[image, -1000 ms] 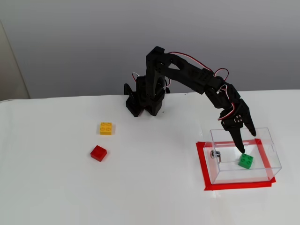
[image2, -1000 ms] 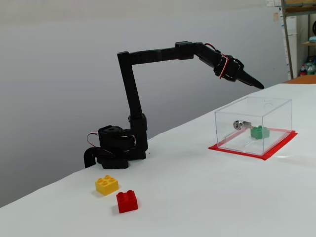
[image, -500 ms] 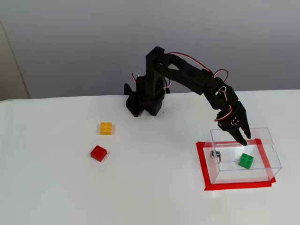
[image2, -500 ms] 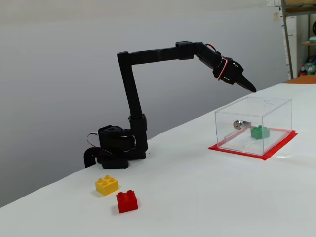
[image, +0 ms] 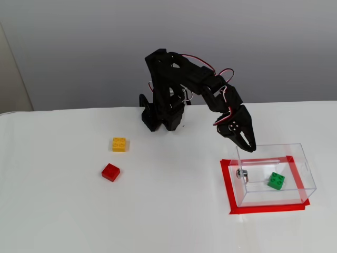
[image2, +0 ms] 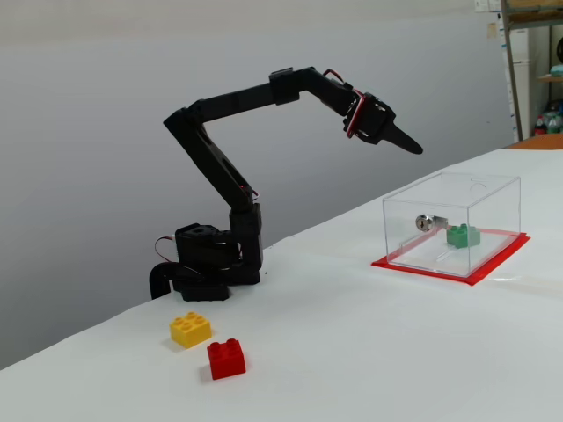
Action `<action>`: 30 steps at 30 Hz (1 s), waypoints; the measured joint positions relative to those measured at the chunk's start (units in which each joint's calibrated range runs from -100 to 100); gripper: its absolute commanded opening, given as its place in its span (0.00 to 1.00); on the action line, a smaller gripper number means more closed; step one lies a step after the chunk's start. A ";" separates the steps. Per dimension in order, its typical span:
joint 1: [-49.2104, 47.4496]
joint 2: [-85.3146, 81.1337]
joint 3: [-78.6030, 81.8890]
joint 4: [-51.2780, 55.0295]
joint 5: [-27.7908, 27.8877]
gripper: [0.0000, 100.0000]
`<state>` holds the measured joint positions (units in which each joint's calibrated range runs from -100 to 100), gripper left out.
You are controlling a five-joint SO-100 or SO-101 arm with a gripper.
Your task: Pick the green lego brick and place it into the transparent box
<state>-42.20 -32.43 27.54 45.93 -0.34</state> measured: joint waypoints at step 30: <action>40.06 -39.92 45.81 0.00 0.00 0.02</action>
<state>-2.14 -72.35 73.35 45.93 -0.34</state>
